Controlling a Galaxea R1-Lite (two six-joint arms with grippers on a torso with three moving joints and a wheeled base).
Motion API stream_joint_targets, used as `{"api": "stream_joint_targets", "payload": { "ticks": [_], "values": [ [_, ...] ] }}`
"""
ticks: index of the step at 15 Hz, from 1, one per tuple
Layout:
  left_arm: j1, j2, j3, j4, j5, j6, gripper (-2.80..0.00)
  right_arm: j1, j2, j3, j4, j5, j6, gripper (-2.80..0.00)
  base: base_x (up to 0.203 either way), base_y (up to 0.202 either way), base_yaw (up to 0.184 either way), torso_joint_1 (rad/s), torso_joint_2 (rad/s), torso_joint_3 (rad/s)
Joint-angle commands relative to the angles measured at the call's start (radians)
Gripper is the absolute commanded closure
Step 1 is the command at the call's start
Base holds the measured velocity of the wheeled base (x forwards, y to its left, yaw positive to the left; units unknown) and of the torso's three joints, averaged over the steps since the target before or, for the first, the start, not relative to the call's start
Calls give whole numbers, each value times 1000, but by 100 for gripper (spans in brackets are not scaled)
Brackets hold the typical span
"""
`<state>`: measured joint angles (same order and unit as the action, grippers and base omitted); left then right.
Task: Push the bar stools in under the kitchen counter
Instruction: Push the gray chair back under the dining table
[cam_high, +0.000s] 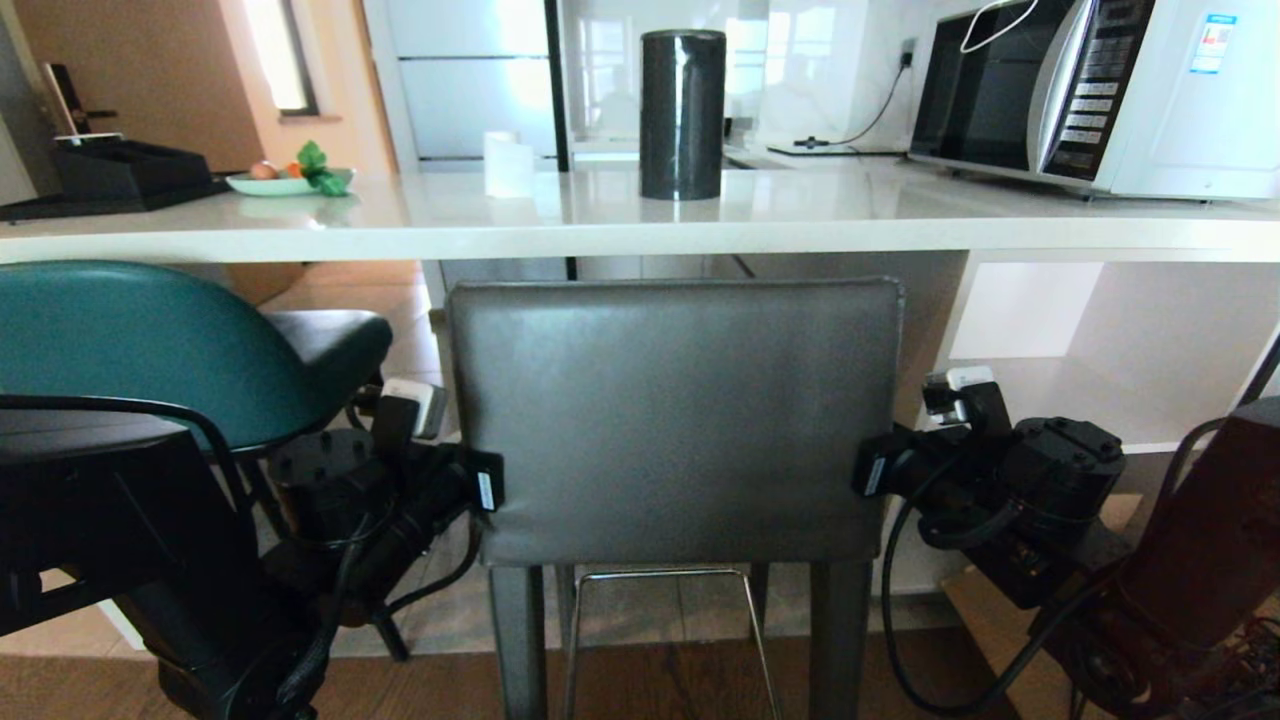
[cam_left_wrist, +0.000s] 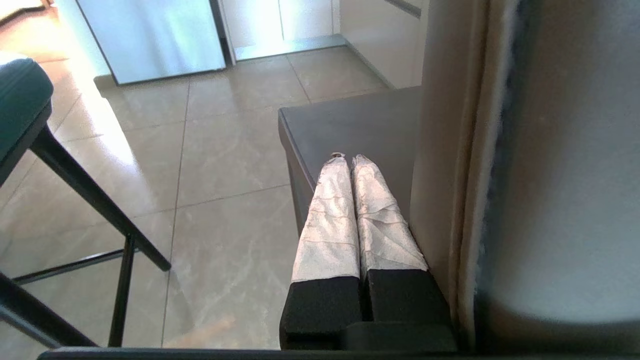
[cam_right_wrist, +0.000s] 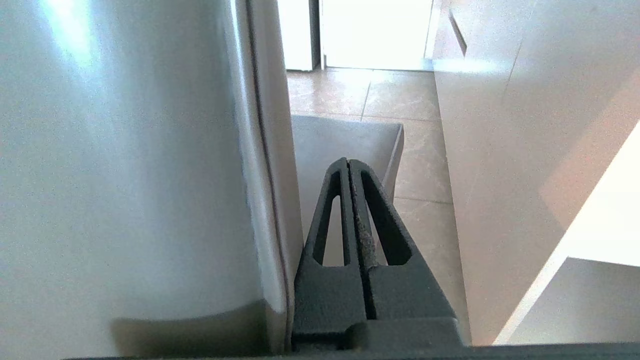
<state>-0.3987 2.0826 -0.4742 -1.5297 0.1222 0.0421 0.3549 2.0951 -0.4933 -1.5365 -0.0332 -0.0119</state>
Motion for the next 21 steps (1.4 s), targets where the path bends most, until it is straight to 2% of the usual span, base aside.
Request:
{"api": "stream_joint_targets", "payload": {
  "ticks": [1, 5, 11, 16, 19, 21],
  "values": [
    [-1, 1, 16, 0, 2, 2, 0, 1, 2, 26, 7, 1, -2, 0, 0, 0, 0, 0, 0, 0],
    [-14, -48, 46, 0, 4, 2, 0, 9, -58, 108, 7, 10, -3, 0, 0, 0, 0, 0, 0, 0],
    [-42, -139, 160, 0, 7, -2, 0, 13, -182, 255, 7, 18, 0, 0, 0, 0, 0, 0, 0, 0],
    [-66, -180, 222, 0, 3, -5, 0, 2, -152, 251, 7, 21, 4, 0, 0, 0, 0, 0, 0, 0],
    [-124, -226, 298, 0, 2, -9, 0, -19, -62, 223, 7, 45, -6, 0, 0, 0, 0, 0, 0, 0],
    [-158, -226, 333, 0, 4, -28, 0, -20, 18, 186, 7, 48, -46, 0, 0, 0, 0, 0, 0, 0]
  ]
}}
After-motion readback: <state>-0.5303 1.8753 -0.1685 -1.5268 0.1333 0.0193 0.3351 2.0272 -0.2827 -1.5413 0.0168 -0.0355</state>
